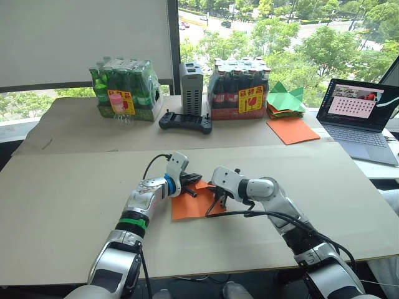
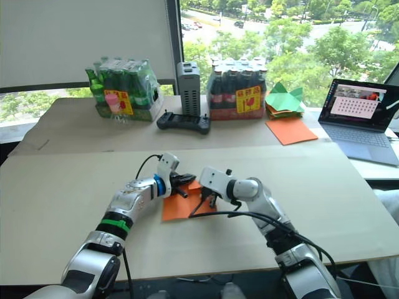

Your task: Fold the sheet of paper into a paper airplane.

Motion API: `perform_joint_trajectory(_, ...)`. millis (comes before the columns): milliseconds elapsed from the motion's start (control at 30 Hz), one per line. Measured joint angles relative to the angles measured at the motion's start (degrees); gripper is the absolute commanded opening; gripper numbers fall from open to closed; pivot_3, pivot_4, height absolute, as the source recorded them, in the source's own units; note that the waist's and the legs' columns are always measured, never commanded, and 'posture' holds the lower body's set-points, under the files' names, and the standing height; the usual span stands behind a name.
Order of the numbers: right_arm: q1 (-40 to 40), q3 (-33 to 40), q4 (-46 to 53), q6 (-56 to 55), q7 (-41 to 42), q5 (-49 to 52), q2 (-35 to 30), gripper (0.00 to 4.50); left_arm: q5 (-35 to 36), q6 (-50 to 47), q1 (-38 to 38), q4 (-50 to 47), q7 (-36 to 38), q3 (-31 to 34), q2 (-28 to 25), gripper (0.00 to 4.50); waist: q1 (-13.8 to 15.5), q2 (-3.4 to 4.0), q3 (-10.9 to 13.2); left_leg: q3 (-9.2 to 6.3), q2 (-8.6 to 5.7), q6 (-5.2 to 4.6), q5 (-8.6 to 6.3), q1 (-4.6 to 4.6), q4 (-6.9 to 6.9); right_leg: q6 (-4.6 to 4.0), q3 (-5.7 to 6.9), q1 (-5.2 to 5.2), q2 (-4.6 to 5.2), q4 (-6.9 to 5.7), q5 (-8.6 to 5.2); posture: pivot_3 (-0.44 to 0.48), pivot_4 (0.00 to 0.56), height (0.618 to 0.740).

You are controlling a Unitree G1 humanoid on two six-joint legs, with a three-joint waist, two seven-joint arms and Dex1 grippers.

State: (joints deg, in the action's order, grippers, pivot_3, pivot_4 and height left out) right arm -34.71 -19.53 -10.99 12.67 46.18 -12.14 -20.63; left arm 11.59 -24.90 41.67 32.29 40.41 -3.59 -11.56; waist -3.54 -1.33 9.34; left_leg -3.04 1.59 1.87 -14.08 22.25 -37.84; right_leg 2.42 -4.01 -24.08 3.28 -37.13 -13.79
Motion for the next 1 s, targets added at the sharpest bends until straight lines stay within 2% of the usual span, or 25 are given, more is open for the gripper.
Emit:
perform_joint_trajectory(200,0.5,1.0,1.76,4.63,0.92,2.7,1.06,0.04,-0.1,0.01,0.01,0.08,0.19,0.07,0.07,0.0,-0.03,0.0,0.0,-0.01,0.0,0.0,0.0,-0.01,0.0,0.0,0.0,0.01,0.0,-0.01,0.0,0.0,0.15,0.74)
perform_joint_trajectory(533,2.11,0.45,7.4,8.16,6.31,6.62,-1.34,0.04,-0.17,-0.02,0.01,0.18,0.86,-0.12,0.58,0.0,0.09,0.0,0.0,-0.01,0.0,0.0,0.0,0.0,0.0,0.01,0.01,0.0,-0.01,0.01,0.0,0.0,0.15,0.74)
perform_joint_trajectory(767,2.29,-1.91,6.83,4.09,4.56,4.28,-1.97,2.27,-0.16,-0.13,0.01,0.14,0.82,-0.1,0.58,0.0,0.07,0.0,0.0,-0.01,0.0,0.0,0.0,-0.01,0.0,0.01,0.01,0.0,-0.01,0.0,0.0,0.0,0.15,0.74)
perform_joint_trajectory(1000,2.23,-1.76,6.34,2.44,5.67,5.53,-2.5,2.27,-0.16,-0.24,-0.07,-0.02,0.81,-0.08,0.56,0.0,0.06,0.0,0.0,-0.01,0.0,0.0,0.0,-0.01,0.0,0.0,0.01,0.0,-0.01,0.0,0.0,0.0,0.15,0.74)
